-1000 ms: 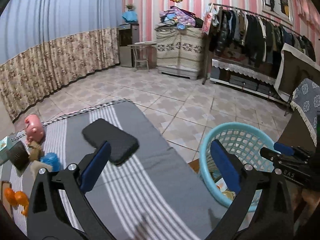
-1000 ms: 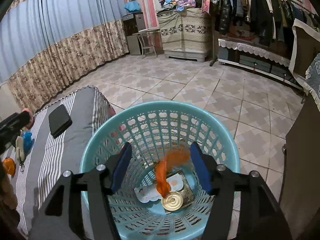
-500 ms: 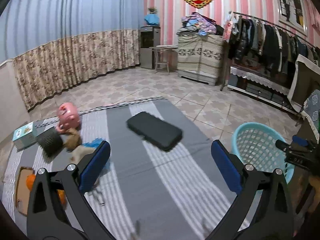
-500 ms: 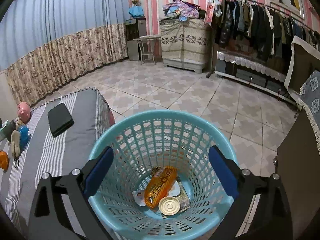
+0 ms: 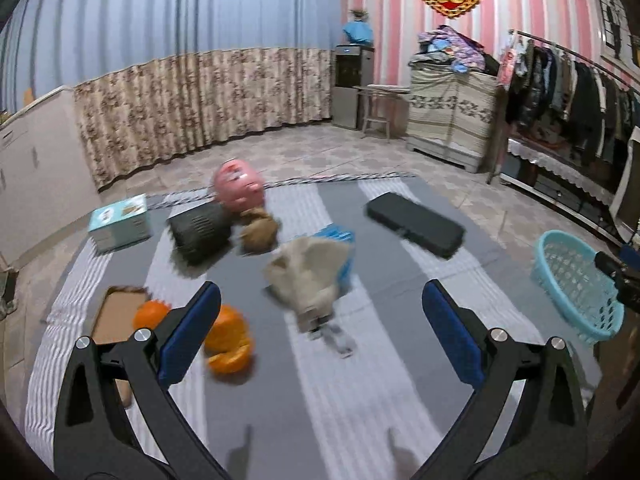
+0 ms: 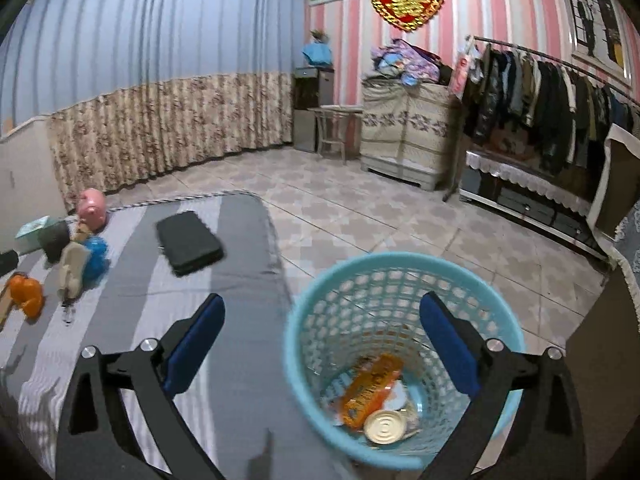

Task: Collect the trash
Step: 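Withdraw both open tools from the basket back to the table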

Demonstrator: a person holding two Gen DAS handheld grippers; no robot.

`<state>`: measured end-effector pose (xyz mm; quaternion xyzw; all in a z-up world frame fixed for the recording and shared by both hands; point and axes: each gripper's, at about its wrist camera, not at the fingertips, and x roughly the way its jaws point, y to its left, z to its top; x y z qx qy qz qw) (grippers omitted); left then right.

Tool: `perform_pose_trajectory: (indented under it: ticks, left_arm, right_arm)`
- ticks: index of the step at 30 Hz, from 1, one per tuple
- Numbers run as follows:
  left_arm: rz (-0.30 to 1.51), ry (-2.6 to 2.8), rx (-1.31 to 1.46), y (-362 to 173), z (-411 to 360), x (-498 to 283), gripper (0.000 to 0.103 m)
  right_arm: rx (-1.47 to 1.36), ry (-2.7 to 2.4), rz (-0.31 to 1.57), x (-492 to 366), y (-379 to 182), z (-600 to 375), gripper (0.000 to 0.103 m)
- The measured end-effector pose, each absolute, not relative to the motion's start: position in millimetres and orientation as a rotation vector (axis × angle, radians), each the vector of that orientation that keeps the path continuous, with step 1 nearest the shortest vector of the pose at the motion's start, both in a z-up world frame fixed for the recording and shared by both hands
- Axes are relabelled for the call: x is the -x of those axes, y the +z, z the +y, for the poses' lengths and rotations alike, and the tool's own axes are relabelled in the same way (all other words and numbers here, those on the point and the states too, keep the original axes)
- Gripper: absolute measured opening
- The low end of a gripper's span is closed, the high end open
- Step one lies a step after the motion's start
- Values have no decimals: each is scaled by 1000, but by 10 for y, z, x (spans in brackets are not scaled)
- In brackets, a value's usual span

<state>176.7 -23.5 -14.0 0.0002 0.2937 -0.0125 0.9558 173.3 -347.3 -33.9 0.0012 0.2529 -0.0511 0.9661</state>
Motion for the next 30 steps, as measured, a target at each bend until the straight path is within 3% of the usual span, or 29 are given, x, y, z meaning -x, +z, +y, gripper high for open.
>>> perform_pose_trajectory:
  ticks: [20,26,30]
  left_arm:
    - [668,135,64,-619,1216,-1484,97]
    - [717,54,97,-632,1329,-1905,76]
    - [749,55,81,-703,1335,-2167,73]
  right_arm:
    - [39,39,629,-1853,-691,-2539,98]
    - [85,54,659,-1908,-737,-2339,98]
    - [98,48,664,-1928,-717,-2290,98]
